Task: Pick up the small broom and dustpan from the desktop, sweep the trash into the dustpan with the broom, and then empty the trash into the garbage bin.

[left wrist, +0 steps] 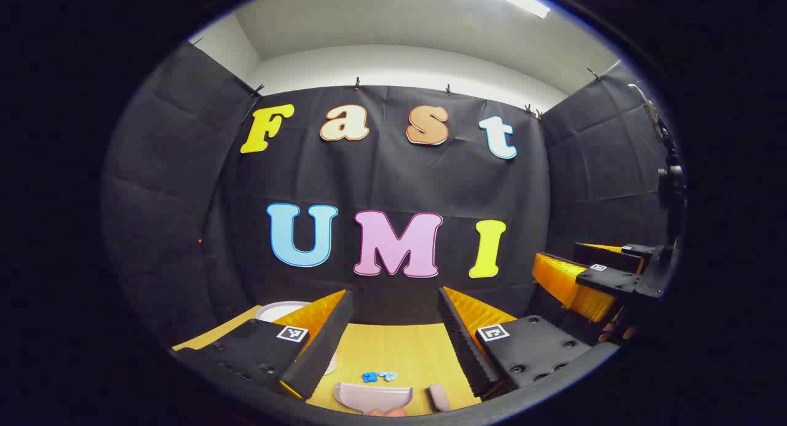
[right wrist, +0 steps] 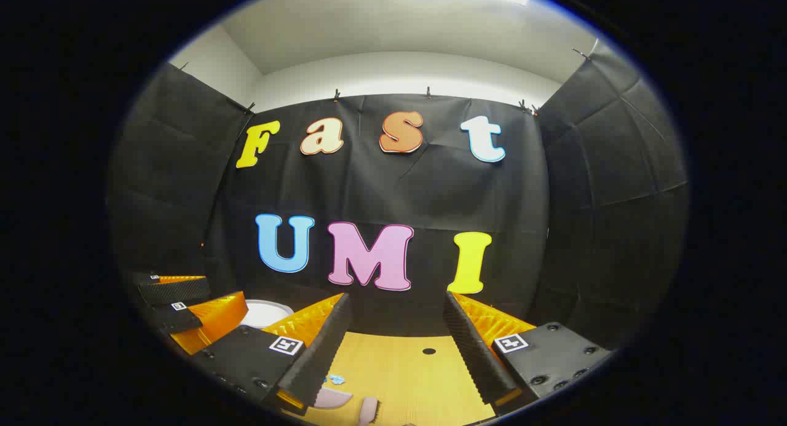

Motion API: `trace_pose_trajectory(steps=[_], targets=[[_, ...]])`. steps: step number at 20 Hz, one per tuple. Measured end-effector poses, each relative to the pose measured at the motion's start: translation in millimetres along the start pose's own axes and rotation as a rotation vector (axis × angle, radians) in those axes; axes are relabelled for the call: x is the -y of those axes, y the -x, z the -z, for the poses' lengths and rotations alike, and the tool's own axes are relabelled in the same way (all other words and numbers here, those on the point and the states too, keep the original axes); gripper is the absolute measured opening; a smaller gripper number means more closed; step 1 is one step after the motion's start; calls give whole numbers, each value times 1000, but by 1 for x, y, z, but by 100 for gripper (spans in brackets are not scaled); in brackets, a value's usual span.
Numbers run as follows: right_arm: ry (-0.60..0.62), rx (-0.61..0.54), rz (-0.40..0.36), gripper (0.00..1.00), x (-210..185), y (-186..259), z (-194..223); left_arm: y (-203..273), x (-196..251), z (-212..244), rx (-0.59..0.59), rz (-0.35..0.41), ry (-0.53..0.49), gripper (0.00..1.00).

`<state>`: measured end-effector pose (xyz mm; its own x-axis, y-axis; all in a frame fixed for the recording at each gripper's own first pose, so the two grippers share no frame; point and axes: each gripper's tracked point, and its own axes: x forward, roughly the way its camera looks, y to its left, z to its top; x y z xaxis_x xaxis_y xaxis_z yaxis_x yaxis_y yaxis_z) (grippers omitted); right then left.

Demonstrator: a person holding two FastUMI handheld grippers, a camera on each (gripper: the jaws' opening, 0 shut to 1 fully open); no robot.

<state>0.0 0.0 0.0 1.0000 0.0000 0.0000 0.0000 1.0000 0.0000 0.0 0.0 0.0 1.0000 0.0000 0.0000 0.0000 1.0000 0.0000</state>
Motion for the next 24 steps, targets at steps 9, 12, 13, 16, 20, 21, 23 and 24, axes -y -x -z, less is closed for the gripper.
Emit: trace_pose_trajectory(steps=[9, 12, 13, 16, 20, 21, 23, 24], targets=[[3, 23, 38, 91, 14, 2, -2, 3, 14, -15, 68, 63, 2, 83], [1, 34, 39, 92, 13, 4, -4, 6, 9, -25, 109, 61, 10, 82], [-1, 32, 37, 91, 10, 2, -5, 6, 7, -24, 108, 56, 6, 82], [-2, 41, 29, 92, 5, 2, -9, 7, 4, -25, 103, 54, 4, 82], [18, 44, 29, 91, 1, 1, -10, 6, -3, -24, 95, 38, 3, 82], [20, 39, 29, 96, -1, 1, -9, 6, -6, -23, 96, 34, 7, 82], [15, 30, 27, 96, -2, -1, -8, 4, -10, -24, 93, 22, 6, 82], [12, 29, 27, 92, -2, -2, -7, 5, -10, -23, 90, 23, 5, 82]])
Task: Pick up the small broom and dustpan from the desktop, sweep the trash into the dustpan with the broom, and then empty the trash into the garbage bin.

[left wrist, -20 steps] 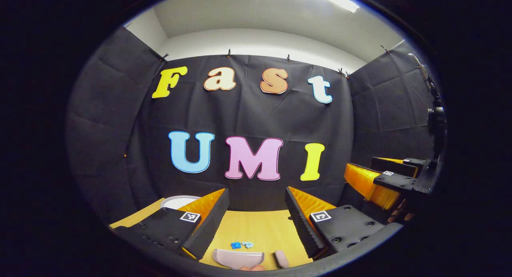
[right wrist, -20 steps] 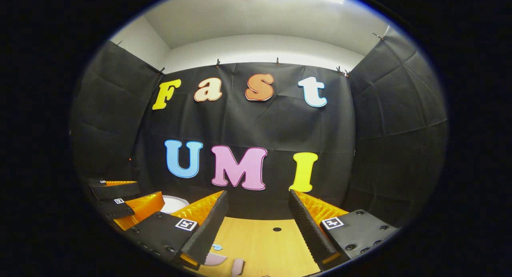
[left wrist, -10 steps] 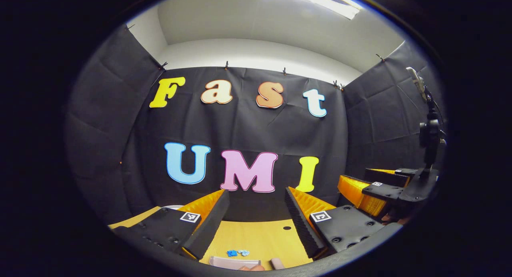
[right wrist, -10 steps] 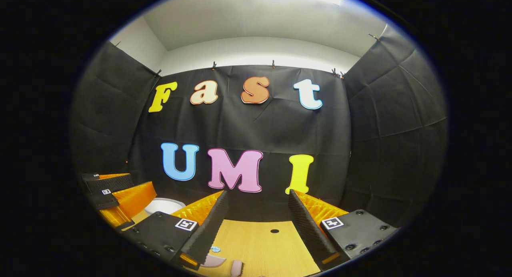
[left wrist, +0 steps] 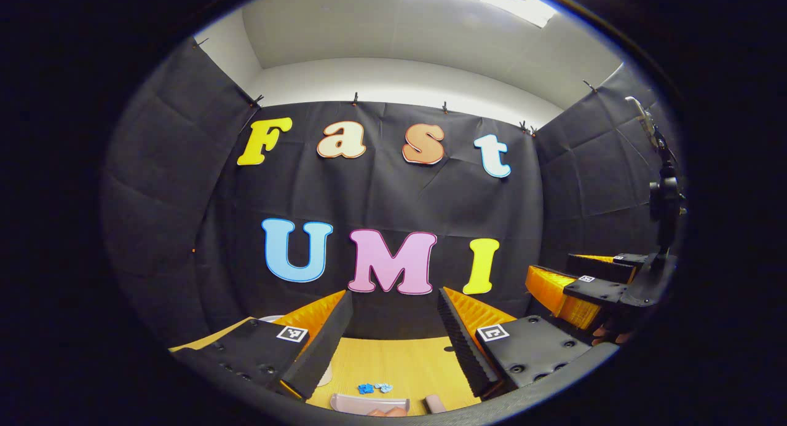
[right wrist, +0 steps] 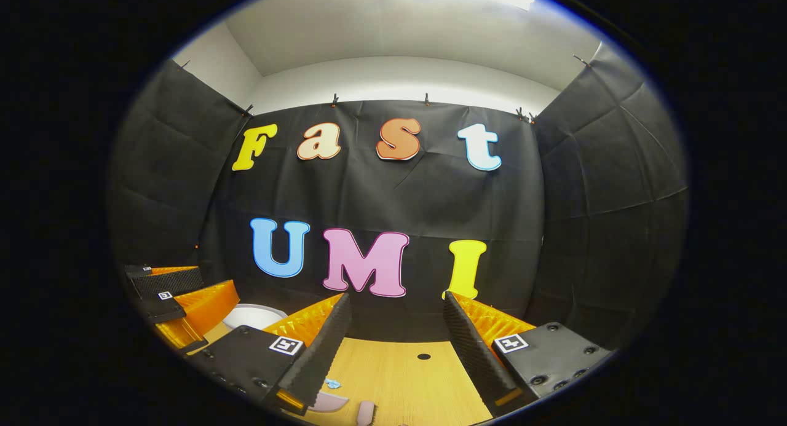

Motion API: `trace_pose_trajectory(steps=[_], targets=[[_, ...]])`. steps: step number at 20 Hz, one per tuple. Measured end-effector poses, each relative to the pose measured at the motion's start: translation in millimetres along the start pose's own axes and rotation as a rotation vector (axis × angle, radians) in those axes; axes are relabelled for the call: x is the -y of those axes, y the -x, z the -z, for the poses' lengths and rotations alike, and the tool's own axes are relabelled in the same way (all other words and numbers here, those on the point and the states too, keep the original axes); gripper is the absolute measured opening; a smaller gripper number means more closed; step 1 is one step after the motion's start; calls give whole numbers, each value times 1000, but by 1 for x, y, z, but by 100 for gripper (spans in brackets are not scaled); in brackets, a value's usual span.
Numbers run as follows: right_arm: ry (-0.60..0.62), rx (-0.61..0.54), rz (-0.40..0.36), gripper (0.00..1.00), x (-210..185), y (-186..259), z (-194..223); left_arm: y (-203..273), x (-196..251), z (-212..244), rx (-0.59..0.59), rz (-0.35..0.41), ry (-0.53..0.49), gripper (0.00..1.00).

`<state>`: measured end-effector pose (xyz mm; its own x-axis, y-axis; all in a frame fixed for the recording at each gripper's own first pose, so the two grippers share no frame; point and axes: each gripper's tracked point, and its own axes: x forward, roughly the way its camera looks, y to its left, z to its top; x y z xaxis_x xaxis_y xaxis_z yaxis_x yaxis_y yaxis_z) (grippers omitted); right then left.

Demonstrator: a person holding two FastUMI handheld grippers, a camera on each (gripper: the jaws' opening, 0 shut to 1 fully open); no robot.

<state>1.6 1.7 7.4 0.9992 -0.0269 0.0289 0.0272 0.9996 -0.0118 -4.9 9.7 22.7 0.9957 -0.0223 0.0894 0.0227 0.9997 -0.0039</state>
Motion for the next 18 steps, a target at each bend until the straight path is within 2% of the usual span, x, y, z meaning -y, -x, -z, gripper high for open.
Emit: trace_pose_trajectory(steps=[1, 2, 3, 6, 7, 8, 9, 10, 18], targets=[[0, -1, 1, 96, 0, -1, 0, 1, 0, 2, -5, 2, 1, 82], [0, -1, 3, 92, -1, -1, -1, 1, 1, 5, -13, 7, 1, 82], [1, -2, 4, 96, -1, -2, -1, 1, 3, 7, -19, 15, 0, 82], [10, -10, 10, 96, -2, -3, 3, 3, 3, 7, -20, 20, -6, 81], [13, -16, 11, 92, -2, -2, 4, 3, 1, 9, -19, 18, -5, 81], [12, -21, 10, 96, -3, -3, 6, 4, 0, 8, -18, 14, -2, 84], [9, -24, 9, 92, -5, -3, 6, 3, -1, 10, -22, 11, 4, 81], [7, -24, 10, 91, -5, -4, 7, 5, -1, 12, -32, 9, 8, 81], [6, -47, -7, 92, -24, -5, 17, 10, -21, 26, -95, -21, 6, 81]])
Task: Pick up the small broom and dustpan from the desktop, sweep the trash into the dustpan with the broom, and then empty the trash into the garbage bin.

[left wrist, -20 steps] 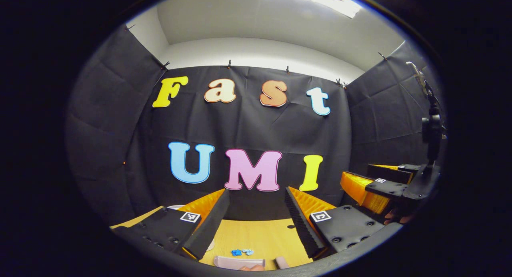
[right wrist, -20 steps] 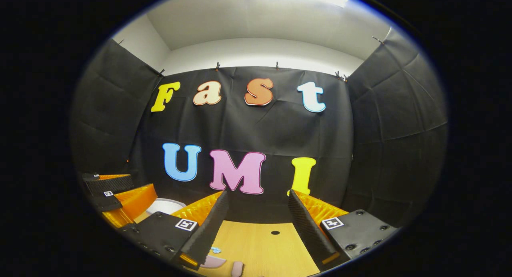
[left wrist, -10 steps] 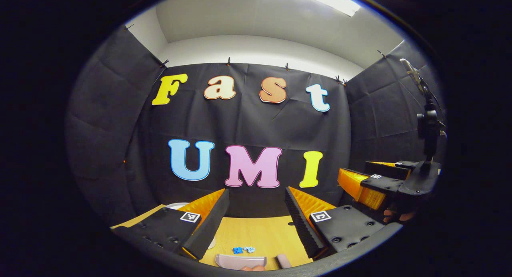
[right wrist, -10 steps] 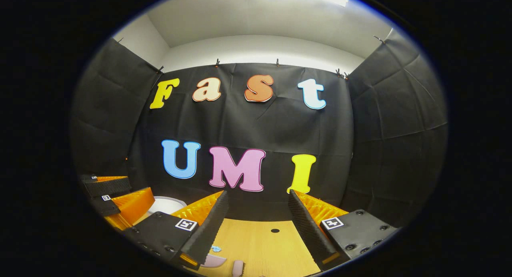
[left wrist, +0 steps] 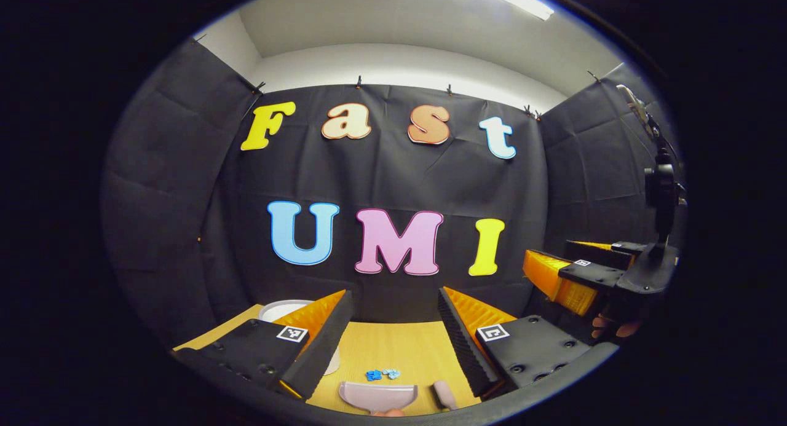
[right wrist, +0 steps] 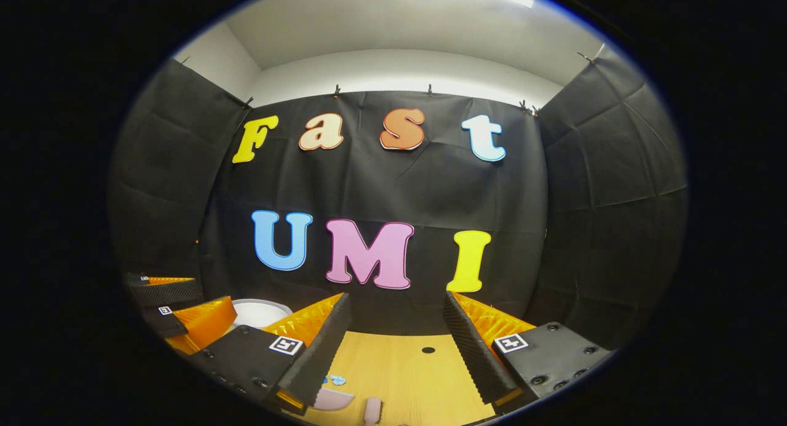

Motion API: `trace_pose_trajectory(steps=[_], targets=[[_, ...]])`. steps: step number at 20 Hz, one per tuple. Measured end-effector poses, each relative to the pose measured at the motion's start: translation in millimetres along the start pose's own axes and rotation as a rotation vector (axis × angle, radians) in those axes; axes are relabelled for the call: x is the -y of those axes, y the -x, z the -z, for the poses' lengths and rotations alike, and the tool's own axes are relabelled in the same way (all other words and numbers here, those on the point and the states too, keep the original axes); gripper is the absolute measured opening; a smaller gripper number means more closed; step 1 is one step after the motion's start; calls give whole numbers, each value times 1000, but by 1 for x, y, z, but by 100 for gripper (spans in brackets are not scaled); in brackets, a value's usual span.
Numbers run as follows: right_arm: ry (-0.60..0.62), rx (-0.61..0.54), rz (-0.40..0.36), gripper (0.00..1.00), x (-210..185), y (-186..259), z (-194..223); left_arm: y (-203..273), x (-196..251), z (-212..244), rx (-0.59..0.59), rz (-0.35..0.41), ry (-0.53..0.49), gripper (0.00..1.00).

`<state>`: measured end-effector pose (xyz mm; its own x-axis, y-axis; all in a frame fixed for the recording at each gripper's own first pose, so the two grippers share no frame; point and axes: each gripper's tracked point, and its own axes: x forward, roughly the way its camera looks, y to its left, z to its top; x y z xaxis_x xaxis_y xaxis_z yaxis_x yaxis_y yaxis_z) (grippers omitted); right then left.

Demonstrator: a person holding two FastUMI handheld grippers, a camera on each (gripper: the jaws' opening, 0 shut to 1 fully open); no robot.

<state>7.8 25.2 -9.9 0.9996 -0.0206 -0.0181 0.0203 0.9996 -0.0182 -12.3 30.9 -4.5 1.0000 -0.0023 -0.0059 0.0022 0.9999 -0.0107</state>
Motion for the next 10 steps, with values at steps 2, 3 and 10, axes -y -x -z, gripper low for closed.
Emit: trace_pose_trajectory(steps=[2, 3, 10], targets=[[6, -6, -5, 92, -5, -1, 2, 0, -4, 1, -6, -3, 6, 81], [9, -7, -5, 96, -6, -1, 2, 0, -5, 3, -11, -4, 4, 82], [-29, -131, -5, 92, -15, -16, 56, -10, -2, 74, -266, -7, 5, 82]])
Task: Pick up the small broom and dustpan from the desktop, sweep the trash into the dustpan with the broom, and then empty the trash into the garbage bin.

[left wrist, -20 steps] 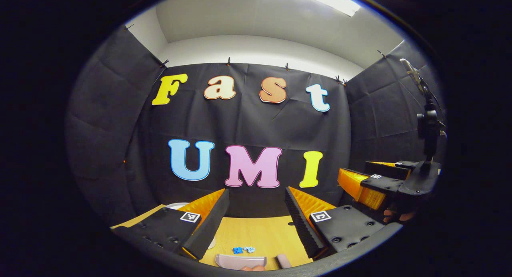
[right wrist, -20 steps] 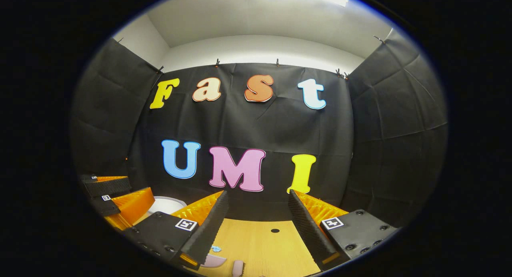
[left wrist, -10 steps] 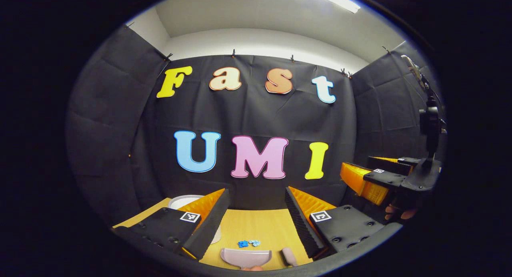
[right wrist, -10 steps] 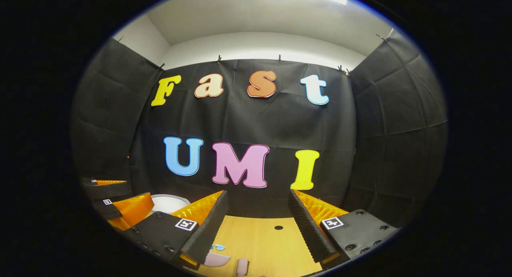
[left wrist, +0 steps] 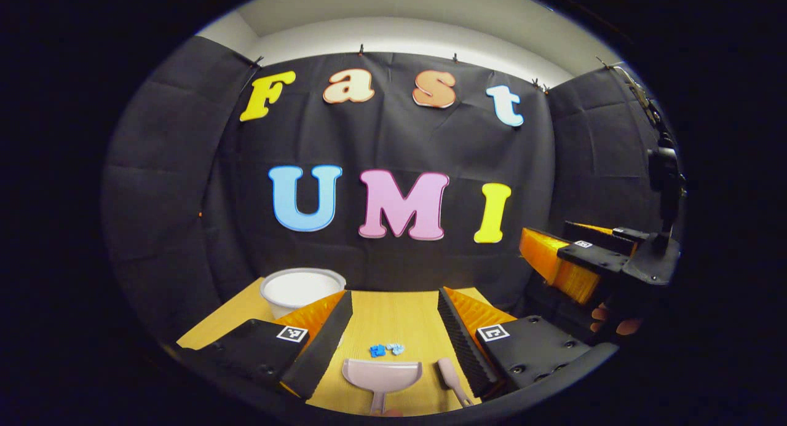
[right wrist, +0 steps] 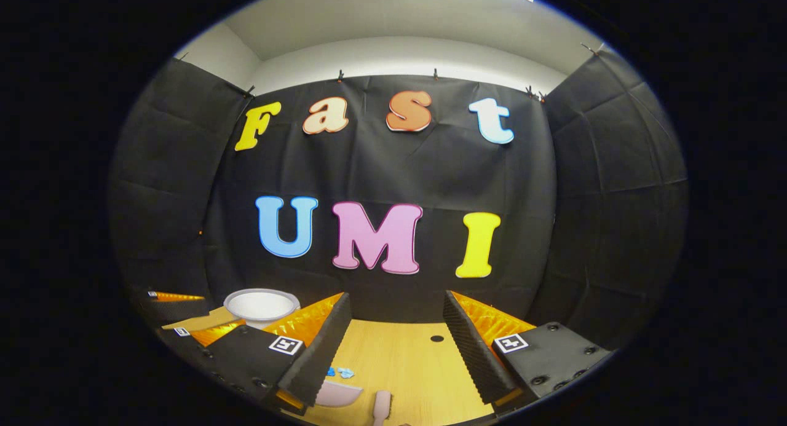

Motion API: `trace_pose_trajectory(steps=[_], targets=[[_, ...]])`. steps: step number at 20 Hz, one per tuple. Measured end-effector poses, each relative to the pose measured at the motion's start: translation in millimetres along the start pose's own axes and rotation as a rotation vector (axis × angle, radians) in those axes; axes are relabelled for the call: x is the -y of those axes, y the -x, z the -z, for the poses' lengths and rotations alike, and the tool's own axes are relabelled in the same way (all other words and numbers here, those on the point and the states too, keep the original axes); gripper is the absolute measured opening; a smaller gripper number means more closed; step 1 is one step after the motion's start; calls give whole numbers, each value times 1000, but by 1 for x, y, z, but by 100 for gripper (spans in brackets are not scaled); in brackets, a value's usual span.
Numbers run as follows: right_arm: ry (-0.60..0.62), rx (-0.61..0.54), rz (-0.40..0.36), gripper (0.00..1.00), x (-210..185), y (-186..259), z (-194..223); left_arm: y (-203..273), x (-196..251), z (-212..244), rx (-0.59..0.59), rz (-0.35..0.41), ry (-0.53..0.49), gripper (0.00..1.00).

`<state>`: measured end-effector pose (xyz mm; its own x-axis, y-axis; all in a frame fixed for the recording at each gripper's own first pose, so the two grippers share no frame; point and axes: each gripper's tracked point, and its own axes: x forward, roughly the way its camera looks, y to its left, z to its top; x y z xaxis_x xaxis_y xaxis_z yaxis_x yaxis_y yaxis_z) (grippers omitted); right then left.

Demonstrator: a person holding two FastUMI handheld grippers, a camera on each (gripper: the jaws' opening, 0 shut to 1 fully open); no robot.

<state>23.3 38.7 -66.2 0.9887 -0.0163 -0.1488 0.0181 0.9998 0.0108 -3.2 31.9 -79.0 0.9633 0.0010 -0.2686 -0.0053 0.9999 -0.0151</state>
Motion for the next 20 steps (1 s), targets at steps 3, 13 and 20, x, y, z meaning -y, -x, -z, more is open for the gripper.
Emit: trace_pose_trajectory(steps=[3, 13, 20], targets=[[-25, -147, 20, 97, 2, -13, 58, -12, -8, 46, -152, -24, -14, 82], [-77, -806, -28, 98, -10, -37, 282, -48, -23, 196, -849, -61, -4, 85], [-59, -1308, -65, 100, -3, -3, 386, -72, -27, 260, -1191, -43, 17, 85]])
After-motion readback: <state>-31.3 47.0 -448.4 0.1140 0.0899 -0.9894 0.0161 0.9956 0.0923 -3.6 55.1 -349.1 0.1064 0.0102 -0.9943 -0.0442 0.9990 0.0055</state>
